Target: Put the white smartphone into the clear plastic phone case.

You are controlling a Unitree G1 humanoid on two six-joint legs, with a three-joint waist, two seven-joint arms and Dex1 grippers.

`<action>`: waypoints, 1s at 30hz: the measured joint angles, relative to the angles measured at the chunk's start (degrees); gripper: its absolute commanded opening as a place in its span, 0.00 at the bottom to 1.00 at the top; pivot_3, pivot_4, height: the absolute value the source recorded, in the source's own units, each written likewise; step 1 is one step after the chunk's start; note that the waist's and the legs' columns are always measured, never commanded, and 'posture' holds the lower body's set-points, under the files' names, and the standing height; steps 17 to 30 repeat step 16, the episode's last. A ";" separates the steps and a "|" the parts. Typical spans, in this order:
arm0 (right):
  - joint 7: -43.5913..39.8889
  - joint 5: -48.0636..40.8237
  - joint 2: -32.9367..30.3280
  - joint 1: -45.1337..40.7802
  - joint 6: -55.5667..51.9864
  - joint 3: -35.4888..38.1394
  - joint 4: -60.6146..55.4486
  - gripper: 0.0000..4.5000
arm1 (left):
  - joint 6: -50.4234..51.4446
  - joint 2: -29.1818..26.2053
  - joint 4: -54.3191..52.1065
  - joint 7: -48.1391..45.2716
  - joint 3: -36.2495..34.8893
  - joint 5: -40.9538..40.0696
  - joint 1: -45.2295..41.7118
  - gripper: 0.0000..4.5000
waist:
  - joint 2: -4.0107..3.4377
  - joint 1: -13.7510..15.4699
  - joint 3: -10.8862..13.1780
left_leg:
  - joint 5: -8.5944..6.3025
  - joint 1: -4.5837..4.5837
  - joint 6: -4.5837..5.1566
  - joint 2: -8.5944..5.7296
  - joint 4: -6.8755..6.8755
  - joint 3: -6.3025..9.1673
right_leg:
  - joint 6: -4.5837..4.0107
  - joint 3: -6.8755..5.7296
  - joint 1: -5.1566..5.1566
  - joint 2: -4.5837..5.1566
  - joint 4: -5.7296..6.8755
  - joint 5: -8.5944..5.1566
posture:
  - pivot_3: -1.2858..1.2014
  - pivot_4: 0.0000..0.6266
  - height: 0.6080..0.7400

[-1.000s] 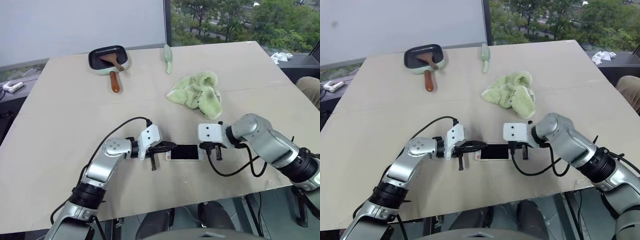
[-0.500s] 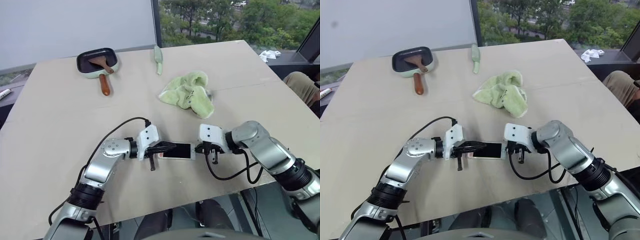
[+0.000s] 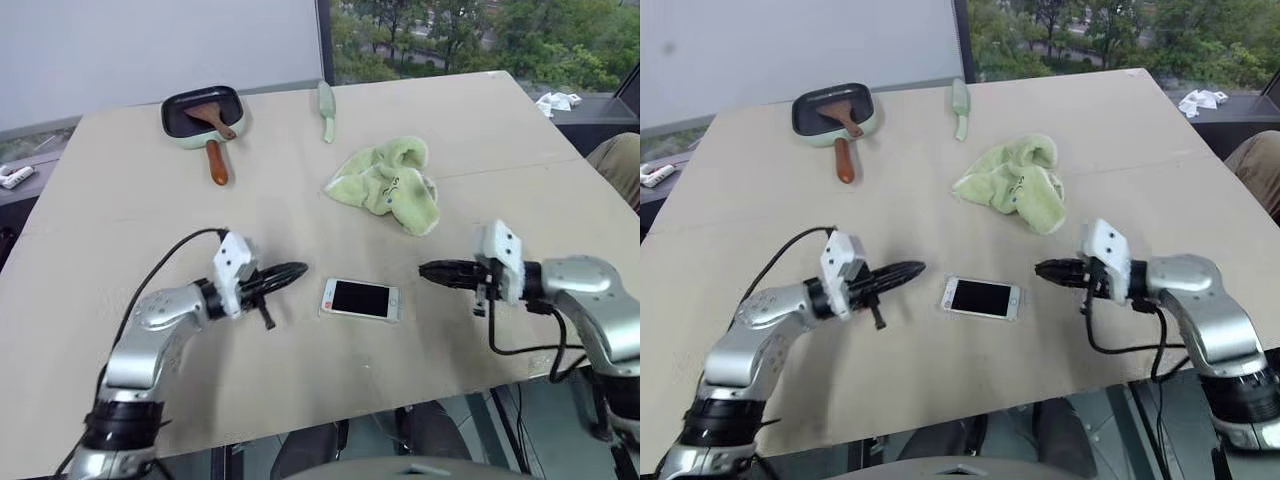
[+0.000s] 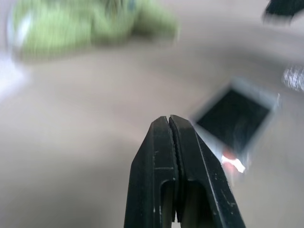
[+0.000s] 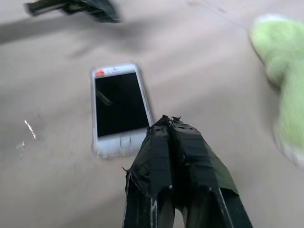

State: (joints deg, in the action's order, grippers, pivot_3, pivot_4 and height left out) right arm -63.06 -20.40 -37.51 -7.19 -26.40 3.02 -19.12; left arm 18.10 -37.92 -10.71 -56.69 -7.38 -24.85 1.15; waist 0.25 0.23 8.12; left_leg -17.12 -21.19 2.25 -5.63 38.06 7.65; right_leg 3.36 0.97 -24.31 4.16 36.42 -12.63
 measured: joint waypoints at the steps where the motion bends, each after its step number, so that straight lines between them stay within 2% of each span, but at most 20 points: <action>1: -0.08 -0.04 -0.13 0.84 0.51 0.33 0.21 0.01 | 0.00 -0.25 0.00 -0.08 -0.31 0.03 0.76 0.00 | -0.05 0.08 0.05 | 0.00 0.00 0.00 0.00 0.00 -0.01 | 0.00 0.00 0.00 0.00 0.00 0.00 | 0.52 0.24 1.00; 2: -0.49 -0.56 -0.19 3.03 2.51 1.36 0.64 0.01 | -0.30 -0.55 -0.32 -0.11 -1.15 0.06 2.53 0.00 | -0.09 0.24 0.10 | 0.00 -0.01 0.00 0.00 0.02 -0.03 | 0.00 0.02 0.00 0.00 0.01 0.00 | 0.52 0.24 1.00; 5: -1.27 -1.45 -0.39 8.34 6.82 4.78 3.17 0.21 | -0.67 -1.55 -1.29 0.09 -4.18 -0.06 8.31 0.19 | -0.14 0.58 0.16 | 0.00 0.14 0.01 0.02 0.02 -0.03 | 0.00 0.02 0.17 0.01 0.01 0.00 | 0.52 0.24 1.00; 6: -1.38 -1.59 -0.60 9.70 8.05 5.75 4.64 0.33 | -1.39 -1.73 -1.56 0.02 -5.26 -0.05 9.99 0.31 | -0.13 0.61 0.16 | -0.01 0.21 0.01 0.02 0.02 -0.02 | 0.00 0.00 0.25 0.01 0.00 0.00 | 0.52 0.24 1.00; 9: -2.22 -1.71 -1.45 13.86 11.48 8.23 8.65 0.61 | -3.39 -2.34 -1.72 -0.64 -7.55 0.01 13.83 0.58 | -0.15 0.73 0.18 | -0.02 0.29 0.03 0.02 0.01 -0.02 | 0.00 -0.02 0.35 0.03 -0.02 -0.01 | 0.52 0.24 1.00; 12: -4.22 -3.40 -1.55 15.45 13.72 9.70 10.71 0.95 | -5.18 -2.31 -1.90 -0.47 -8.07 0.55 14.93 0.92 | -0.17 0.67 0.21 | -0.02 0.33 0.03 0.03 0.01 -0.03 | 0.00 -0.01 0.39 0.03 -0.02 -0.01 | 0.52 0.24 1.00; 13: -4.87 -4.31 -1.66 15.45 14.21 10.08 10.73 1.00 | -6.04 -2.29 -2.23 -0.21 -8.04 1.13 14.96 0.99 | -0.18 0.62 0.22 | -0.02 0.35 0.03 0.03 0.01 -0.04 | 0.00 -0.01 0.41 0.03 -0.02 -0.01 | 0.52 0.24 1.00; 30: -5.99 -5.26 -2.64 15.35 15.71 11.00 11.63 1.00 | -7.67 -2.04 -2.93 0.93 -7.95 2.35 15.02 0.99 | -0.18 0.57 0.22 | -0.02 0.39 0.03 0.03 0.01 -0.05 | 0.00 0.01 0.44 0.03 -0.05 -0.01 | 0.52 0.24 1.00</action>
